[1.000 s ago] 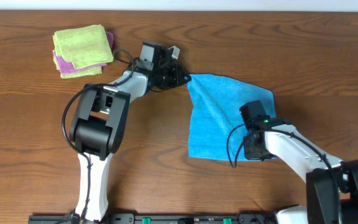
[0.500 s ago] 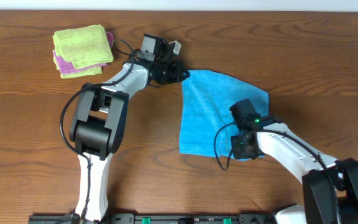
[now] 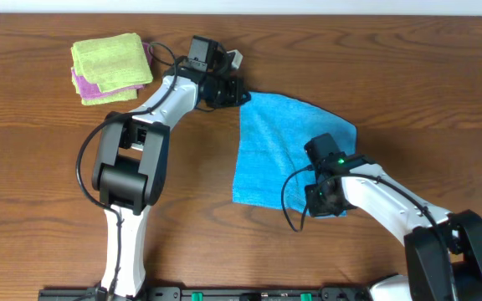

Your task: Fold the cloth

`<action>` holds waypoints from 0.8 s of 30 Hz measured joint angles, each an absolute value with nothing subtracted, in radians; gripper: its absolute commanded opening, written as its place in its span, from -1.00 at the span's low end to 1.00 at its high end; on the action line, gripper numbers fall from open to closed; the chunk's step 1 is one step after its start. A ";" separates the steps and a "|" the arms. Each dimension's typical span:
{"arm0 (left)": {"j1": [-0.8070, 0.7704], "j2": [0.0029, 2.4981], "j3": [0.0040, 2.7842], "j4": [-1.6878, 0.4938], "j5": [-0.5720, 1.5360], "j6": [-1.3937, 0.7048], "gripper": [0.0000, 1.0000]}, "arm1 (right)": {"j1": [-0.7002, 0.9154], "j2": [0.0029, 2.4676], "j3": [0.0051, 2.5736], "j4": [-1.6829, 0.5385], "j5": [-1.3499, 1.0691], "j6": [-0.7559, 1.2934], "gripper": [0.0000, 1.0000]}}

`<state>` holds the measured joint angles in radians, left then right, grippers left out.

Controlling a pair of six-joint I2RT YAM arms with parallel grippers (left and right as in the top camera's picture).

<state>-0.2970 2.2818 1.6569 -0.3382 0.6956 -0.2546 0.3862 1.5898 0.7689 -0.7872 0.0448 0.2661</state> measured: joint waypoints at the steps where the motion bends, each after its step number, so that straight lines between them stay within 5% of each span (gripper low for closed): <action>1: -0.297 2.282 1.657 -0.345 0.693 -0.252 -0.88 | 0.386 1.590 0.769 -0.789 0.046 0.266 -0.97; 24: -0.223 2.282 1.657 -0.406 0.620 -0.219 -0.89 | 0.392 1.592 0.769 -0.792 0.055 0.266 -0.97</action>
